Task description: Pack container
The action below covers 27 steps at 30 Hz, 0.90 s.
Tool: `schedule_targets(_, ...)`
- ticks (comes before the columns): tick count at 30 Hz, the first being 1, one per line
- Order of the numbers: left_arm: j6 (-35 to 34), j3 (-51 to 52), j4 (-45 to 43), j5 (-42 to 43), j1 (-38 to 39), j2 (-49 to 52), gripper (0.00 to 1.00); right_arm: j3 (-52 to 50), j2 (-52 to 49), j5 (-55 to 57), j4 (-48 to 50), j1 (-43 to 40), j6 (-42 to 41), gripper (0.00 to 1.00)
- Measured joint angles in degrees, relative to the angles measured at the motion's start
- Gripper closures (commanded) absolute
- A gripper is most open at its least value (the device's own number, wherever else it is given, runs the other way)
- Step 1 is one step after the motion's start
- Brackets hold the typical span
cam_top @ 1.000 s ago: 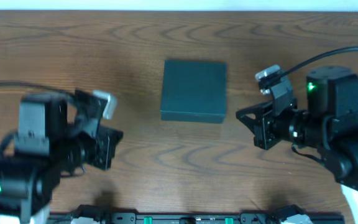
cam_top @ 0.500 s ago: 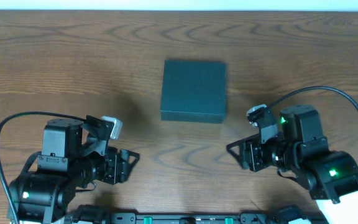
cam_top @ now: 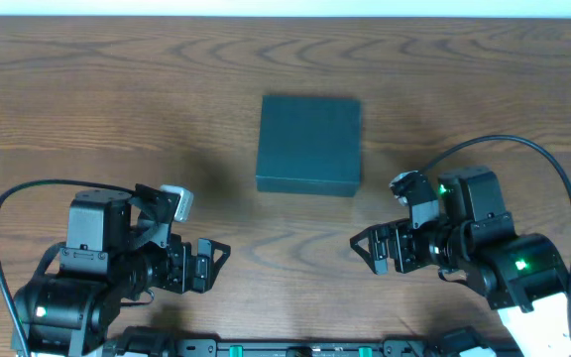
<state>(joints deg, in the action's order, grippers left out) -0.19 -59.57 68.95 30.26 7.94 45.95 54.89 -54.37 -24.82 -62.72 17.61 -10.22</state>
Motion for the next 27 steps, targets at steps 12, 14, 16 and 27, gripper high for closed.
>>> schedule_targets(12, 1.03, 3.13, -12.57, -12.37, -0.04, -6.45, 0.05, 0.00, 0.00, 0.02, 0.00, 0.00, -0.04, 0.01)
schedule_targets(14, 1.81, 6.40, -15.96, -14.88, -0.48, -10.12, 0.05, -0.02, 0.00, 0.02, -0.02, 0.00, -0.04, 0.01)
schedule_targets(16, 2.25, 10.95, -19.39, -17.29, -1.53, -14.62, 0.05, -0.02, 0.00, 0.00, -0.02, 0.00, -0.07, 0.01)
schedule_targets(27, 3.23, 36.65, -34.12, -21.14, -9.22, -32.87, 0.05, -0.24, 0.00, 0.04, -0.07, 0.00, -0.07, 0.01)
